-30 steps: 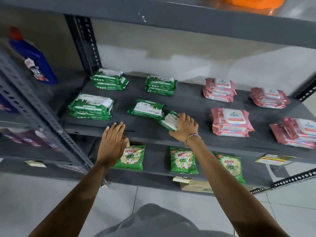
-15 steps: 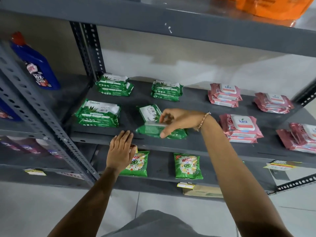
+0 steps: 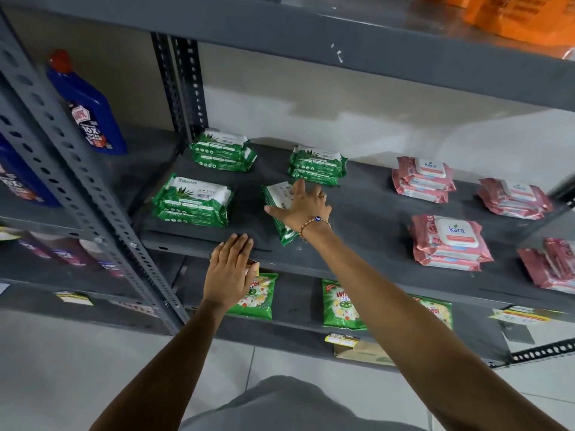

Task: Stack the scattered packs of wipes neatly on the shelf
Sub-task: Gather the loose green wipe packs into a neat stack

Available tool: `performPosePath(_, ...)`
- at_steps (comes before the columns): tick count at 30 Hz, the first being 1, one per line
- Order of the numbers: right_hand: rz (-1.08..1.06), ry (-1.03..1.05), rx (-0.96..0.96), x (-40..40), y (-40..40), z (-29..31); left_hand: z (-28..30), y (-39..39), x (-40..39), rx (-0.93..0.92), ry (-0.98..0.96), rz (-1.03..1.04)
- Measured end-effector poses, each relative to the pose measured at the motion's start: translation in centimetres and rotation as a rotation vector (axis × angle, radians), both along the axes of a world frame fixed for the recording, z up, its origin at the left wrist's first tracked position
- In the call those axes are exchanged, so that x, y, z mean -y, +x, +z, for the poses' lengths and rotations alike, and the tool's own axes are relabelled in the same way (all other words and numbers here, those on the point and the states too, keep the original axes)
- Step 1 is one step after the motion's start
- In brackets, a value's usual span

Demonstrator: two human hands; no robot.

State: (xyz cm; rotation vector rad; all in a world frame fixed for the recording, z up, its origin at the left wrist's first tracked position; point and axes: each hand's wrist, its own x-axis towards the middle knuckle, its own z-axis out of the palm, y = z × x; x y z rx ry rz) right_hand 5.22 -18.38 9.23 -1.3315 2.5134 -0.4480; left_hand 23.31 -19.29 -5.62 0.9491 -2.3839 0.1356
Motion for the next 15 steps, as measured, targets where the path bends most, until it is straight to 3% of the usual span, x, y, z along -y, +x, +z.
performPosePath(6,-0.063,-0.097,0.448,0.1,-4.4,0.7,6.0,-3.2,-0.6,-0.348,0.28,0.188)
performPosePath(10,-0.128,0.041,0.641,-0.9,-6.0,-0.4,10.7,-7.1,0.8,-0.492,0.854,0.133)
performPosePath(12,-0.173,-0.001,0.696,-1.3,-5.7,-0.5,11.6,-8.7,1.7,-0.35,1.022,0.181)
performPosePath(15,-0.251,-0.074,0.858,-2.2,-5.1,-1.0,12.5,-9.9,3.2,-0.174,0.995,0.185)
